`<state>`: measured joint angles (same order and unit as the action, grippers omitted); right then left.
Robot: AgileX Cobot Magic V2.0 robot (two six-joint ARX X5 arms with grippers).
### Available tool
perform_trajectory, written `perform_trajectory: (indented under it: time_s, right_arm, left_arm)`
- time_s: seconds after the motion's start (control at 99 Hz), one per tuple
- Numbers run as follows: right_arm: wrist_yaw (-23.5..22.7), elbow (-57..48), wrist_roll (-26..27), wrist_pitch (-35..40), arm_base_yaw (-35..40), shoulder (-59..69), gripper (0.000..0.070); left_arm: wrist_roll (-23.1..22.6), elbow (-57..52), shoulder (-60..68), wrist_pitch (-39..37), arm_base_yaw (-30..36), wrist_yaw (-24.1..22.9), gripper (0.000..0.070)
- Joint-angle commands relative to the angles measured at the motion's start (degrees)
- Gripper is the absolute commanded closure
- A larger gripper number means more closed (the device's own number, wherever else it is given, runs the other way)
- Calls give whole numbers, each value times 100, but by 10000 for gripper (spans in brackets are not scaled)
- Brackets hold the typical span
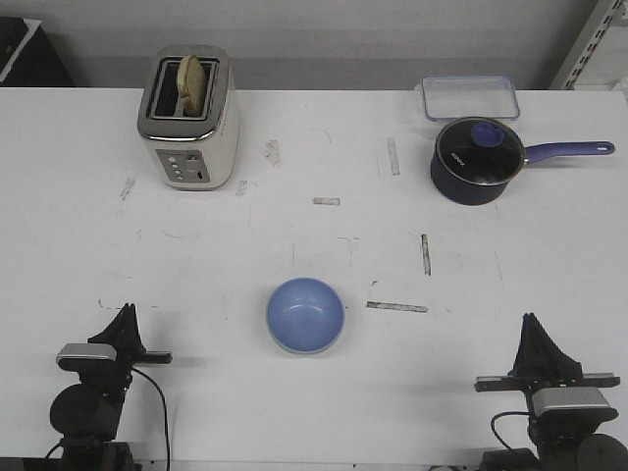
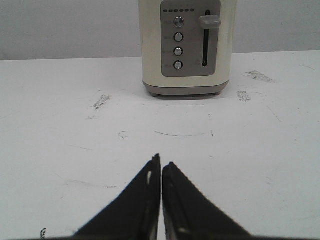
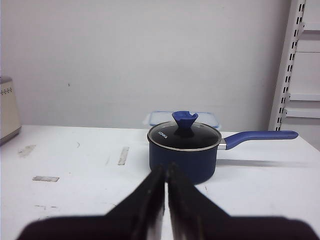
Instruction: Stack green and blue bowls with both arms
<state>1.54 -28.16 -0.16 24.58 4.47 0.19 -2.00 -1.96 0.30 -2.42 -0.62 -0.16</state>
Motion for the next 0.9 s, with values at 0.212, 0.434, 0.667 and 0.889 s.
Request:
perform_trajectory:
  time_s: [0.212, 0.434, 0.667, 0.889]
  right_arm:
    - [22, 267, 4, -546, -72, -9, 700]
    - [-31, 1333, 116, -857, -457, -9, 700]
    - [-48, 2262, 190, -1499, -634, -9, 700]
    - [-203, 2743, 118, -1974, -632, -11, 700]
  left_arm:
    - [7, 122, -11, -63, -7, -2, 698]
    - [7, 122, -11, -63, -7, -2, 699]
    - [7, 122, -11, -63, -7, -2, 698]
    - [7, 122, -11, -66, -7, -2, 698]
